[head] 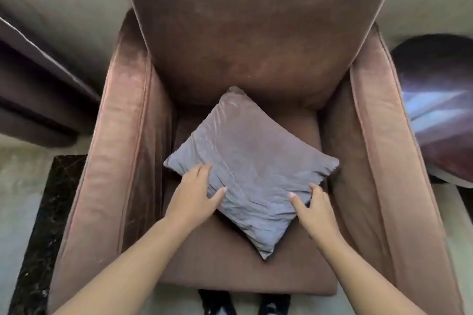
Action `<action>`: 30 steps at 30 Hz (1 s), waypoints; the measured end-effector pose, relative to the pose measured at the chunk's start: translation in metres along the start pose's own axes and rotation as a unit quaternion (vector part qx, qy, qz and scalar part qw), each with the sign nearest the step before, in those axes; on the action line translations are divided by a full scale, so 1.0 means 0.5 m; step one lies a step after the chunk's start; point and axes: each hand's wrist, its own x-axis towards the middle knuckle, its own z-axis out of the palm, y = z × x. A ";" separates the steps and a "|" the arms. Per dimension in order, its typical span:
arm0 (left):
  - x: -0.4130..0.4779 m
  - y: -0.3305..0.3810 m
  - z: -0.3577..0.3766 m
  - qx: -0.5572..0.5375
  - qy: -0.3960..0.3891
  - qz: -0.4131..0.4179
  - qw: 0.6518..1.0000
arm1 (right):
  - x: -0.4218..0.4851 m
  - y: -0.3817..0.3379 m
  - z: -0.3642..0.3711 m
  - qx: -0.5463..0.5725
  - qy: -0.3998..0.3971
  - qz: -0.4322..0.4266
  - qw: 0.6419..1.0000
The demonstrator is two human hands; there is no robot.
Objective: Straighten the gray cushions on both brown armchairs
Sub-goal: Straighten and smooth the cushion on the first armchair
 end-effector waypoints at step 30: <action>0.398 -0.127 0.110 -0.177 0.060 -0.173 0.967 | 0.188 0.107 0.128 0.361 0.095 0.015 0.928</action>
